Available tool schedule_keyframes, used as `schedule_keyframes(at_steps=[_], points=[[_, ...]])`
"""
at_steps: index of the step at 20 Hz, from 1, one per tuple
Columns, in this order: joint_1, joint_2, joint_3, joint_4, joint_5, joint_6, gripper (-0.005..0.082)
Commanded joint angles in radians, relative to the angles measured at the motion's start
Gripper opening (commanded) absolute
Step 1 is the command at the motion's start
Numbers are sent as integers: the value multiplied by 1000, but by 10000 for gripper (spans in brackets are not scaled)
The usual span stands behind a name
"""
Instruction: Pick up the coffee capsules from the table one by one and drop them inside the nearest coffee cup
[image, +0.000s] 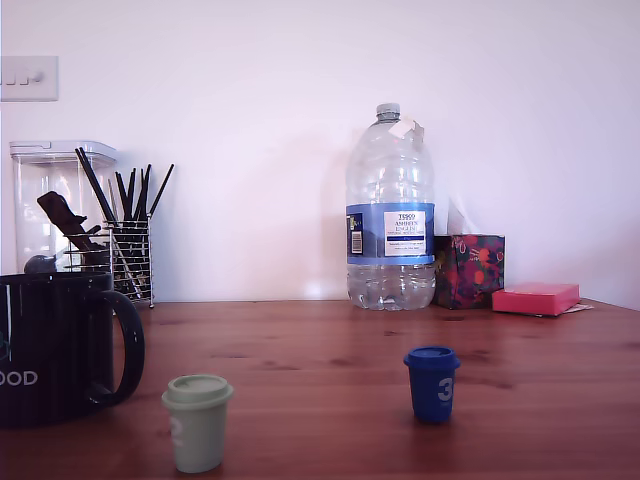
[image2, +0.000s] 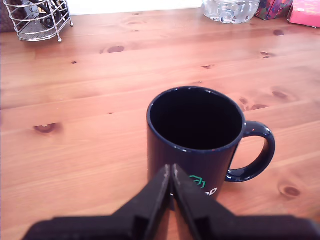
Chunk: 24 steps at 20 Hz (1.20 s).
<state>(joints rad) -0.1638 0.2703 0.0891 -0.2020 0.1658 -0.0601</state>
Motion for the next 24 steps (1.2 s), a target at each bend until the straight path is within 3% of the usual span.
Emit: schedule_keyframes(at_steps=[1,7,9,17,20,24], points=[[-2,-2,-19,8,10,8,-21],[-2,-2,-19,8,10,6,-21],[-2,-2,-19,16,22,-18,-21],[-8,-4,31,44,52,-37,-21],[-51,-4,32,13,81,-48,-21],[-170,-13,32,7,87,-66,-21]])
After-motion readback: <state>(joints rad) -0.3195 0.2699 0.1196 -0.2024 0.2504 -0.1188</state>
